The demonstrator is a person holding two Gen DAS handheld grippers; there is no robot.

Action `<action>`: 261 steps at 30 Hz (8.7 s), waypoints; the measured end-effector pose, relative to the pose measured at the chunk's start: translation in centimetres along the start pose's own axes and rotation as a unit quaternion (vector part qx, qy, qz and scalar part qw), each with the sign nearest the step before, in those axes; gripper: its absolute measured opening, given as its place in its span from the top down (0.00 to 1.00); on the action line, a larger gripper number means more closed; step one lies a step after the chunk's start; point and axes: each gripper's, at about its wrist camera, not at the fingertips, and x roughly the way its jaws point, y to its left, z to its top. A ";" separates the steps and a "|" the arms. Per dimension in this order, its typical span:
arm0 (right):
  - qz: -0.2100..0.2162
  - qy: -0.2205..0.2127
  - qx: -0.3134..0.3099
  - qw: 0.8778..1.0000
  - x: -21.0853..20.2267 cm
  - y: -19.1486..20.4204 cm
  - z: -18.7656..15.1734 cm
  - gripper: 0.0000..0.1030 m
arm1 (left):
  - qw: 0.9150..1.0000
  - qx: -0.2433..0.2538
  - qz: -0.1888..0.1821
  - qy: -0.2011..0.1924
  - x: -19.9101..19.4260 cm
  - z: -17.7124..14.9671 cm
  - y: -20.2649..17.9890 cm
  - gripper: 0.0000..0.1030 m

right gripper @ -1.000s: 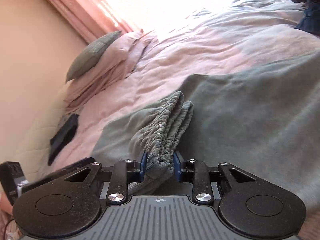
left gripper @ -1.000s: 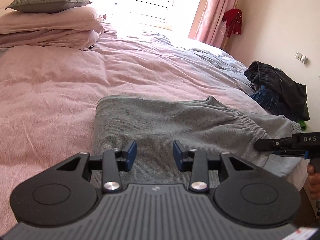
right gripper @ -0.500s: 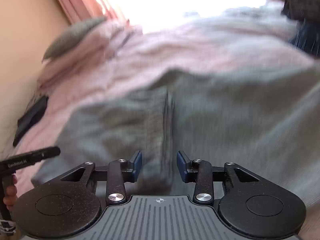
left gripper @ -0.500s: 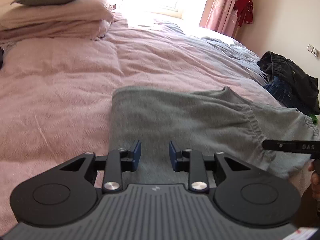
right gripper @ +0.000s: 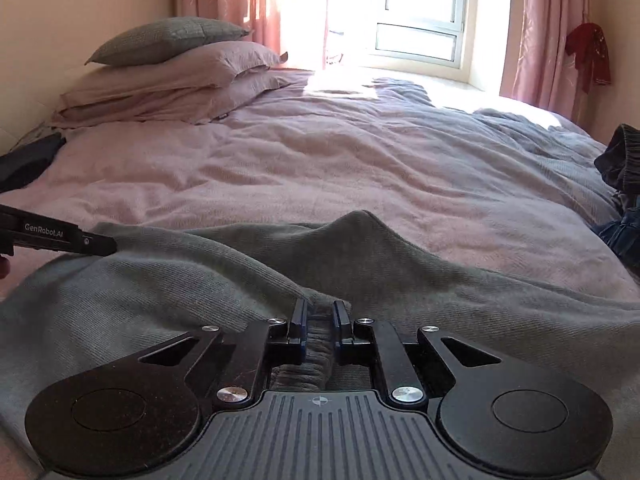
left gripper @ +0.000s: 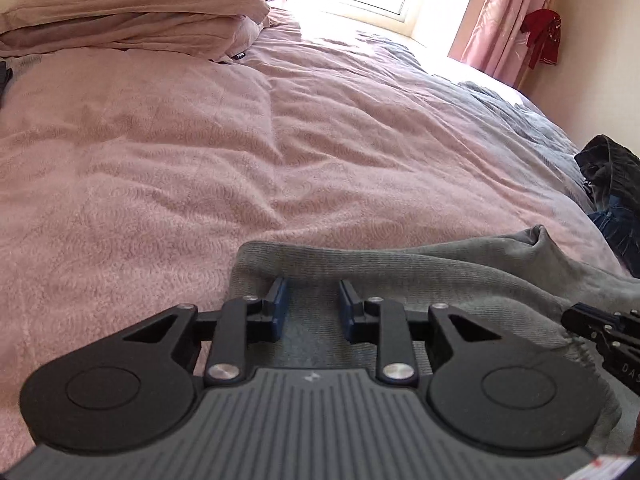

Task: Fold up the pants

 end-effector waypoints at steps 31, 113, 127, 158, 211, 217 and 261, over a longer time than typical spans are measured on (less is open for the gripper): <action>0.026 -0.026 0.052 0.998 -23.2 -0.8 -9.8 0.63 | 0.996 0.045 0.080 -0.012 -22.9 -16.7 -14.2 0.46; -0.071 -0.063 0.416 0.904 -20.7 -23.1 -12.7 0.42 | 0.938 -0.338 -0.039 -0.066 -12.7 -15.5 -0.4 0.33; -0.154 -0.022 0.300 0.941 -19.4 -21.3 -10.2 0.42 | 0.893 -0.434 -0.034 -0.115 -11.6 -16.3 -0.4 0.39; -0.234 -0.096 0.326 0.911 -29.1 -33.7 -13.2 0.42 | 0.931 0.260 -0.218 -0.135 -11.6 -11.4 -42.1 0.73; -0.073 -0.116 0.310 0.941 -23.9 -25.2 -9.3 0.84 | 0.986 0.101 -0.132 -0.029 -8.1 -12.0 -26.5 0.71; -0.109 -0.022 0.337 0.935 -20.7 -27.3 -11.0 0.58 | 0.986 0.105 -0.126 -0.022 -7.6 -11.9 -26.4 0.69; -0.140 0.013 0.071 0.988 -7.2 -27.5 1.5 0.75 | 0.983 0.173 -0.050 -0.040 3.8 0.0 -33.3 0.73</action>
